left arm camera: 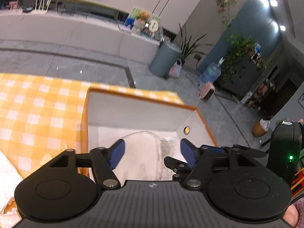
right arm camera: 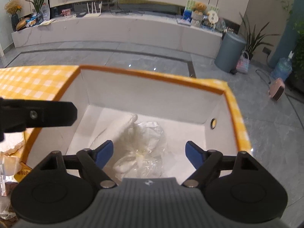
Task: Organize soft objects
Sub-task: 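Carry both held items into the orange box and open both tools, then move both tools back over the remaining soft items on the cloth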
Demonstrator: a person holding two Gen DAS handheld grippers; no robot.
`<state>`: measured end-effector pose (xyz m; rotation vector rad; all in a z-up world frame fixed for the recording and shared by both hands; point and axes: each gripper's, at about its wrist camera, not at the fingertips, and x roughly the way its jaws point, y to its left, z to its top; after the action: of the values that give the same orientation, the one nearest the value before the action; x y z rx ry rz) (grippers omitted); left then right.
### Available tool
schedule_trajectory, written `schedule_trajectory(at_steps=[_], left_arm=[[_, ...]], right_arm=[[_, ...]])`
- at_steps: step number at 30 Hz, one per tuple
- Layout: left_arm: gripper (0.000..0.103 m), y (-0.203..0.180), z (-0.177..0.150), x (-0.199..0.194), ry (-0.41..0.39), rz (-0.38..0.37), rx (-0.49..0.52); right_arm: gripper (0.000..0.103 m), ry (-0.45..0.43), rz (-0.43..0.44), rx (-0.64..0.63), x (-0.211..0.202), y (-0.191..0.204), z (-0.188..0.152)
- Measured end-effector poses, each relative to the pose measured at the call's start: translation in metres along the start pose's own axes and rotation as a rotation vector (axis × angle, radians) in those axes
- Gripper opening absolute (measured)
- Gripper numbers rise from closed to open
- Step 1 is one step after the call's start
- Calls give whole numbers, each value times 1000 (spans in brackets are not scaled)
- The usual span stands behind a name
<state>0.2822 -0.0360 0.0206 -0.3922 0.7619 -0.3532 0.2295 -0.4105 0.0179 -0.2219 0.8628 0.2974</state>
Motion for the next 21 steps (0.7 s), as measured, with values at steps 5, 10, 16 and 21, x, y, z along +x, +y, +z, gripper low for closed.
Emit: schedule_trajectory(at_steps=[5, 10, 16, 21], left_arm=[[85, -22, 1, -34, -103, -20, 33], [88, -49, -17, -79, -257, -9, 144], [88, -63, -55, -133, -352, 19, 195], [88, -65, -89, -158, -343, 62, 215]], right_arm=[[85, -82, -16, 24, -47, -2, 1], [89, -221, -35, 29, -107, 8, -17], [92, -346, -53, 64, -165, 31, -69], [93, -373, -11, 144, -192, 60, -120]])
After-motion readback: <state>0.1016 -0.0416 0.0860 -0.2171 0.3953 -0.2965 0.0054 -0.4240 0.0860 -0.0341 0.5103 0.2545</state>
